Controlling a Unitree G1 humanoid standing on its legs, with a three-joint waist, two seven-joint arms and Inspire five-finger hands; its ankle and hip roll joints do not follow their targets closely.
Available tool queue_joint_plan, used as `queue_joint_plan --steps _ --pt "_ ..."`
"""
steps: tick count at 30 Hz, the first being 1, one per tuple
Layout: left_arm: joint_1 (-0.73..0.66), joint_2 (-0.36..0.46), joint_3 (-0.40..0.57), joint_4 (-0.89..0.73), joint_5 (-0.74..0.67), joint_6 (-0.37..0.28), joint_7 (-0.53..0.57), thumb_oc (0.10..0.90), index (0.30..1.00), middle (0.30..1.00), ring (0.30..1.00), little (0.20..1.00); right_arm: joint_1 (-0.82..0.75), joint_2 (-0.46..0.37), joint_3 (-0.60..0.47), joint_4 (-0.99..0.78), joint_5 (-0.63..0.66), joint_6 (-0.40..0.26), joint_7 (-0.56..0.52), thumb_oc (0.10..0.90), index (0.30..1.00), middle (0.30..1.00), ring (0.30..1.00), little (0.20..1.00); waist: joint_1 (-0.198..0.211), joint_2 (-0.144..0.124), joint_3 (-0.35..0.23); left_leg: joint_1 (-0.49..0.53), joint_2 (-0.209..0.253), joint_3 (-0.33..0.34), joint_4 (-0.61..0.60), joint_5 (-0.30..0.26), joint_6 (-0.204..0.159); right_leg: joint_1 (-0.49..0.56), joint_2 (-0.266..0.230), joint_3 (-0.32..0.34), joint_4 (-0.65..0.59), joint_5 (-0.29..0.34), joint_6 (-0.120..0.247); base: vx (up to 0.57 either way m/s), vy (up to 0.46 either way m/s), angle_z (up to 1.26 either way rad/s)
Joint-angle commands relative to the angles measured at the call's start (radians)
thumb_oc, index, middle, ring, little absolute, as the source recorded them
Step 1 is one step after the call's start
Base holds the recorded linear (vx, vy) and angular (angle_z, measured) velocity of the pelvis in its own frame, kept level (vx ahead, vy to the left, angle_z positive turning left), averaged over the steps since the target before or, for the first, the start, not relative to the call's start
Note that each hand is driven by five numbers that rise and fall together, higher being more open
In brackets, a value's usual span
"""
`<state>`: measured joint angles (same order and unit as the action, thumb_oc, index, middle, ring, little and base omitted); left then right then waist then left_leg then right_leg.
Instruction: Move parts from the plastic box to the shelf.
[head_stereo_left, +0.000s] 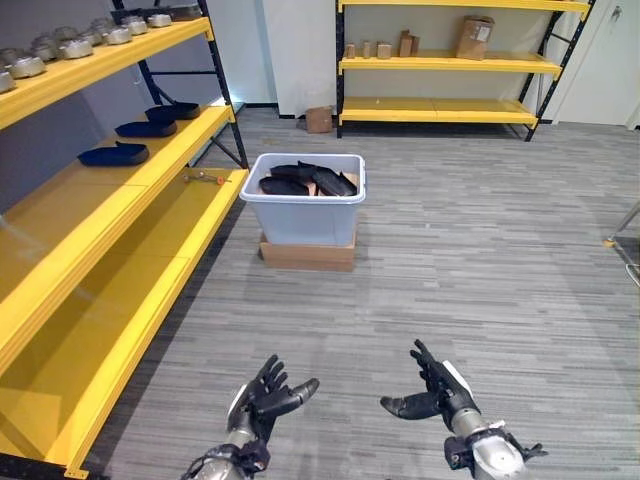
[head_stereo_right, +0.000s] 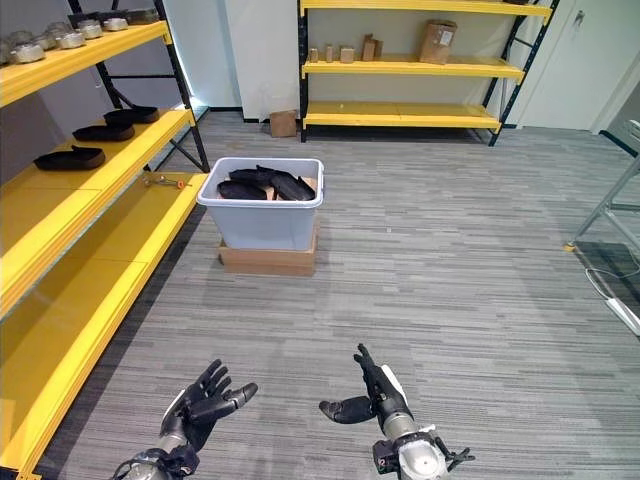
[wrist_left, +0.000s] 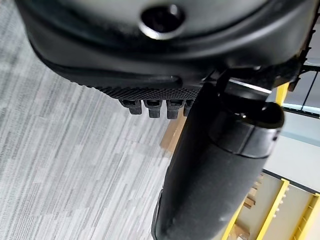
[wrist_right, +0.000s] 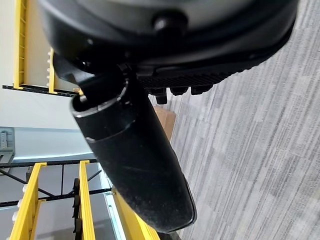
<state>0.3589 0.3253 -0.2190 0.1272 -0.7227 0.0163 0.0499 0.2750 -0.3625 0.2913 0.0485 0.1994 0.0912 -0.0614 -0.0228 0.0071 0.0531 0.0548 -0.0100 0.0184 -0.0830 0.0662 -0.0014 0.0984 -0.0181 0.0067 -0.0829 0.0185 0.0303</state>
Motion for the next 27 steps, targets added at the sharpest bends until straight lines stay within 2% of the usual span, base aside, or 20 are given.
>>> queue_joint_plan --steps 1,22,27 --pt "-0.061 0.002 0.075 -0.052 0.019 -0.081 -0.047 0.900 1.000 1.000 1.000 1.000 -0.074 0.006 -0.030 -0.110 -0.002 -0.101 0.009 0.900 1.000 1.000 1.000 1.000 0.011 -0.036 -0.029 0.012 -0.024 -0.014 -0.004 0.005 0.001 -0.022 0.014 -0.029 -0.004 0.047 -0.012 0.00 0.000 0.00" --pt "-0.070 -0.007 0.104 -0.053 0.039 -0.095 -0.046 0.900 1.000 1.000 1.000 1.000 -0.089 0.017 -0.031 -0.100 -0.009 -0.107 0.013 0.900 1.000 1.000 1.000 1.000 0.021 -0.033 -0.020 0.015 -0.030 -0.012 -0.004 0.001 0.007 -0.015 0.003 -0.041 -0.004 0.047 -0.005 0.00 0.006 0.01" --pt "-0.085 0.000 0.115 -0.064 0.018 -0.106 -0.051 0.900 1.000 1.000 1.000 1.000 -0.115 0.016 -0.017 -0.088 -0.008 -0.113 0.026 0.900 1.000 1.000 1.000 1.000 0.034 -0.028 0.010 0.022 -0.038 -0.022 -0.004 0.002 0.035 -0.058 -0.011 -0.047 0.102 0.018 -0.011 -0.03 0.094 0.00"
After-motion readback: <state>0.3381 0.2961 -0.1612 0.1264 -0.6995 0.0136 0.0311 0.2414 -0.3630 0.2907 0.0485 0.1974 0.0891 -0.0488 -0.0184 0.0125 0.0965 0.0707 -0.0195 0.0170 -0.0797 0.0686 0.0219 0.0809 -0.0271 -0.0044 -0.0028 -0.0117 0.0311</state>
